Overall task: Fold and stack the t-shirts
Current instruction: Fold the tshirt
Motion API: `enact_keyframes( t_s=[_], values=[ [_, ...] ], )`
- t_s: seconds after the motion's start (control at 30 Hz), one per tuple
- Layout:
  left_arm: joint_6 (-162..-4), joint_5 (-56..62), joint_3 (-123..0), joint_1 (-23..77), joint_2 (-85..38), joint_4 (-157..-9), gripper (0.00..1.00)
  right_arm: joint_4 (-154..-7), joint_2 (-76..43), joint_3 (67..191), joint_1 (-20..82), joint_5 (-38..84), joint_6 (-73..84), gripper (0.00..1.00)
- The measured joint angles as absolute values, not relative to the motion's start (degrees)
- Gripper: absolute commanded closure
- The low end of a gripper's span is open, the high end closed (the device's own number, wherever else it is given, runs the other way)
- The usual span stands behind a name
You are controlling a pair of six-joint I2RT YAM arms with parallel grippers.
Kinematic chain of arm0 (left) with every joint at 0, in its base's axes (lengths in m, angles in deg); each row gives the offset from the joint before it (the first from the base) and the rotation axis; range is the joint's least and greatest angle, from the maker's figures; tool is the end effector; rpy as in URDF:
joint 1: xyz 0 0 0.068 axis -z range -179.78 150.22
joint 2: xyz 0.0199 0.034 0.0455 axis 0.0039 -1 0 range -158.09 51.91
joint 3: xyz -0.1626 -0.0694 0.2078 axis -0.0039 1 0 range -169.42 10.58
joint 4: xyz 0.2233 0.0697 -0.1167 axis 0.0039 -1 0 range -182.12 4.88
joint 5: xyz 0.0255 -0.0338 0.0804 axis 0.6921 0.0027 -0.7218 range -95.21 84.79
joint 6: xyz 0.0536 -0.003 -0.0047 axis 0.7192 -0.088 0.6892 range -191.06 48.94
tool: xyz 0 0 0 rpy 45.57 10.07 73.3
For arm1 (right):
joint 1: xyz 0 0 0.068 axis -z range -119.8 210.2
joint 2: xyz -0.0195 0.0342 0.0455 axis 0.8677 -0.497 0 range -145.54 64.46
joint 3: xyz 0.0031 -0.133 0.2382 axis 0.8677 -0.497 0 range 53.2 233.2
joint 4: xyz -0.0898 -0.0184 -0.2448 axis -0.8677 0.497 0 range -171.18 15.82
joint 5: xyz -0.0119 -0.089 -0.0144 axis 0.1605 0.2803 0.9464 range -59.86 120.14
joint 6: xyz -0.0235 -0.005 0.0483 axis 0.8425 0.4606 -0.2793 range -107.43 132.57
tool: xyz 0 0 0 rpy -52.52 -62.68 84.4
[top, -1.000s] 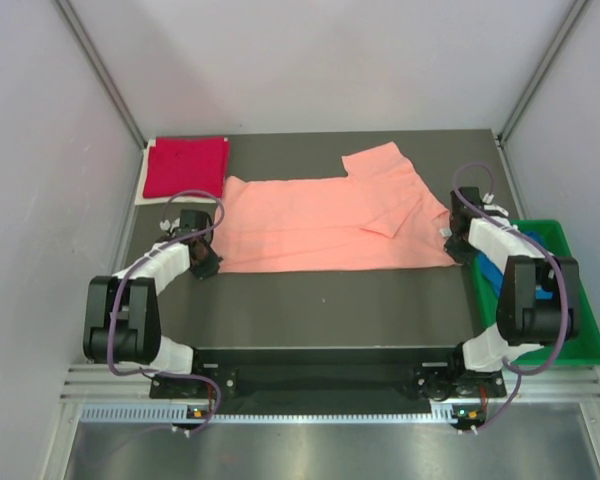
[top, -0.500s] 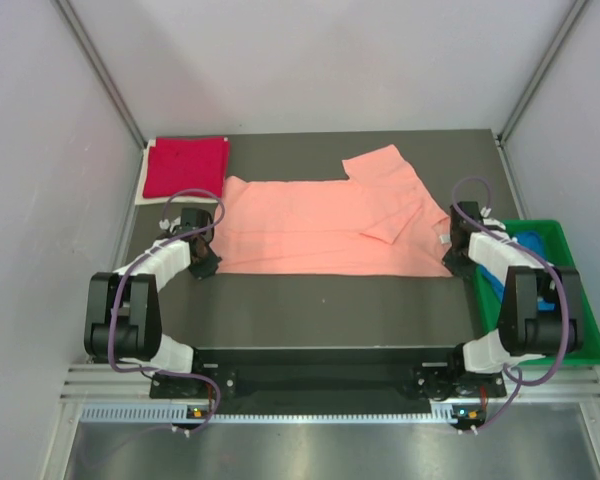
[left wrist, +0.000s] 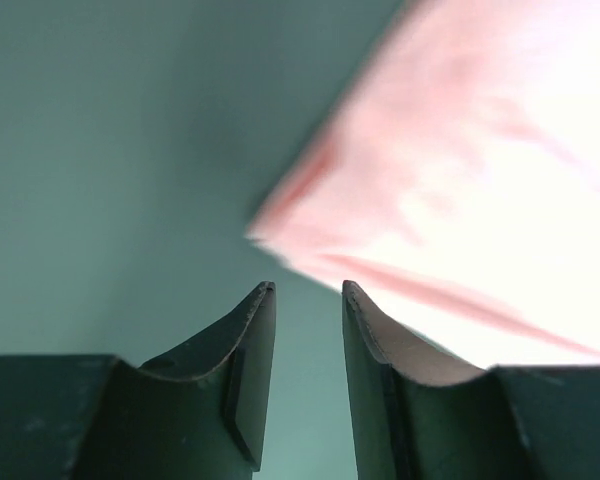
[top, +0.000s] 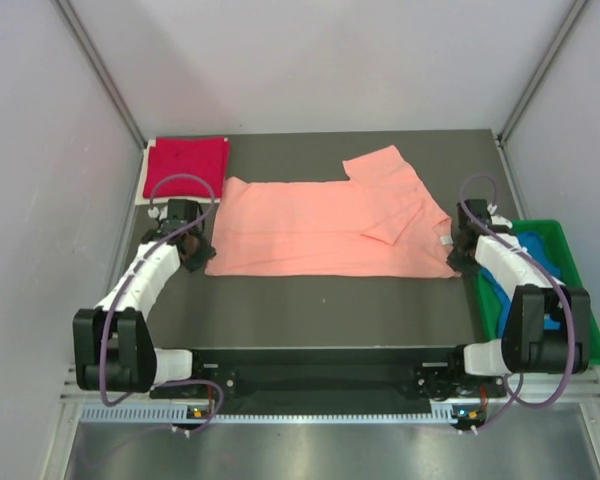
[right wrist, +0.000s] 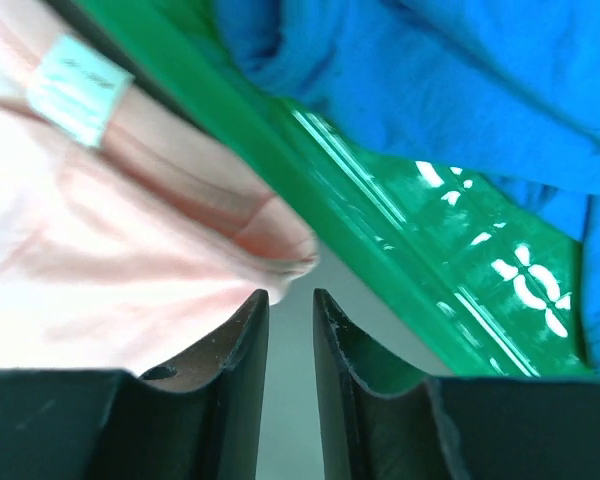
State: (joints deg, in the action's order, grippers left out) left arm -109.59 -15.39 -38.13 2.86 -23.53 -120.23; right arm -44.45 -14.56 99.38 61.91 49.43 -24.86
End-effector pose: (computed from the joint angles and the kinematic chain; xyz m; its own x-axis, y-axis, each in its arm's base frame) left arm 0.2509 -0.0052 0.2164 -0.6652 -0.5831 -0.4663 -0.5784 0.7974 -0.1721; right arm 0.2450 -0.0191 0.1893 -0.6567 0.5935 -0.4653 0.6832 0.7295 -0.0337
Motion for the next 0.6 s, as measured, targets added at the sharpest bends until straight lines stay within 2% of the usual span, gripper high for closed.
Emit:
enact_keyframes(
  t_s=[0.13, 0.3, 0.47, 0.6],
  values=[
    [-109.85, -6.91, -38.85, 3.12, -21.37, -116.63, 0.61, -44.19, -13.62, 101.26, 61.80, 46.61, -24.93, 0.77],
    [-110.09, -0.37, -38.82, 4.41, -27.09, -114.40, 0.61, -44.10, -15.37, 102.70, 61.72, 43.11, -25.08, 0.78],
    [-110.11, -0.35, -37.43, 4.78, -31.27, -112.21, 0.61, -46.18, -18.39, 102.98, 61.76, 42.83, -25.01, 0.81],
    [-110.42, -6.12, -35.31, 4.78, -34.48, -111.21, 0.60, -47.44, -22.25, 102.33, 63.51, 44.21, -24.49, 0.82]
  ],
)
